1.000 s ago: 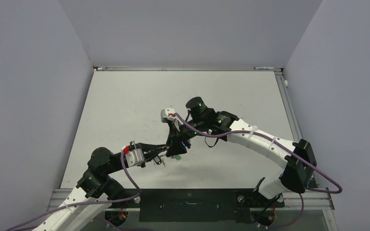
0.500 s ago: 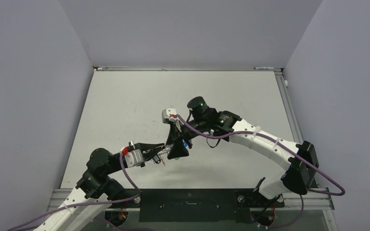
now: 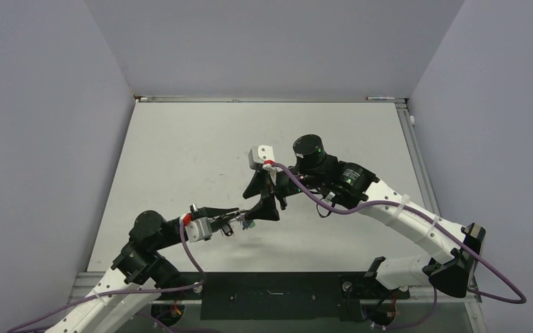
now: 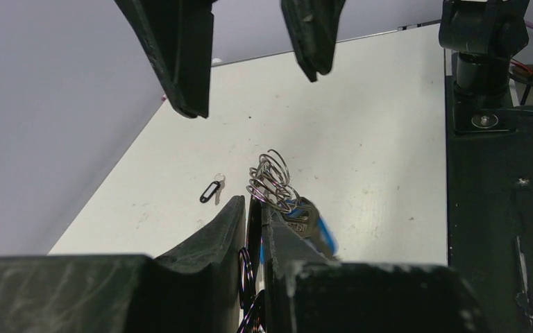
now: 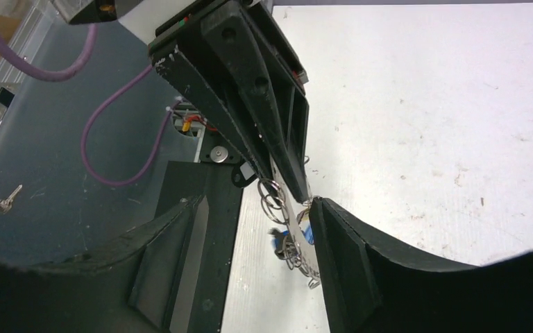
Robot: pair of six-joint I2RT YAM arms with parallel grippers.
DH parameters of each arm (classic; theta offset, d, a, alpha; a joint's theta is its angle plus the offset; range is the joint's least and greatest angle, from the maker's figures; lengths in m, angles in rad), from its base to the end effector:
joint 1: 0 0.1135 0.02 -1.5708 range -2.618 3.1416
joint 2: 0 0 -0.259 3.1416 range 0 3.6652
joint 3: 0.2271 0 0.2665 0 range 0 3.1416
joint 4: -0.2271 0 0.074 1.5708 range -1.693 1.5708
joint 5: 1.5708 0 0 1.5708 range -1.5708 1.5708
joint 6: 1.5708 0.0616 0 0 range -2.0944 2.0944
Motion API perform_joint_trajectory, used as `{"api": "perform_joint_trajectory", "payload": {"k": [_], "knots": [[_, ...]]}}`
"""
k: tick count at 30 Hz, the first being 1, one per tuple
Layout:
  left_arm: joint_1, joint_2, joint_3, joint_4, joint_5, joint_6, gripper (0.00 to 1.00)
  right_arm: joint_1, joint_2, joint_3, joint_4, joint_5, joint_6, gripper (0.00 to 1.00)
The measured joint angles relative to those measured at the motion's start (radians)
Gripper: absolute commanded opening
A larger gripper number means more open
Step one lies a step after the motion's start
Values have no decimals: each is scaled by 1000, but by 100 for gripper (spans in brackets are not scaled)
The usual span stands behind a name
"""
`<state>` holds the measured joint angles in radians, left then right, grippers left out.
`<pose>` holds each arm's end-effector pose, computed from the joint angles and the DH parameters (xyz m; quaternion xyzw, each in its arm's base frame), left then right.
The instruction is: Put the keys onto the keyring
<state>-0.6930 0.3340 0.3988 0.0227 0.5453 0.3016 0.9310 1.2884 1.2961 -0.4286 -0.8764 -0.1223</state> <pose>0.1002 -0.1247 0.2862 0.4849 0.4770 -0.3165 0.6612 0.1474 0.2774 0.3779 -0.5814 0.5410 0.5211 0.3126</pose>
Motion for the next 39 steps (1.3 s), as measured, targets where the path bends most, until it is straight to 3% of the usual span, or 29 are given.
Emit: {"api": "perform_joint_trajectory", "payload": {"k": [11, 16, 29, 39], "knots": [[1, 7, 0, -4, 53, 17, 0, 5, 61, 10, 11, 44, 0, 48], [2, 4, 0, -15, 58, 18, 0, 11, 110, 10, -8, 50, 1, 39], [4, -10, 0, -26, 58, 24, 0, 18, 71, -5, 5, 69, 9, 41], [4, -10, 0, -26, 63, 23, 0, -93, -1, -31, 129, 38, 87, 40]]}}
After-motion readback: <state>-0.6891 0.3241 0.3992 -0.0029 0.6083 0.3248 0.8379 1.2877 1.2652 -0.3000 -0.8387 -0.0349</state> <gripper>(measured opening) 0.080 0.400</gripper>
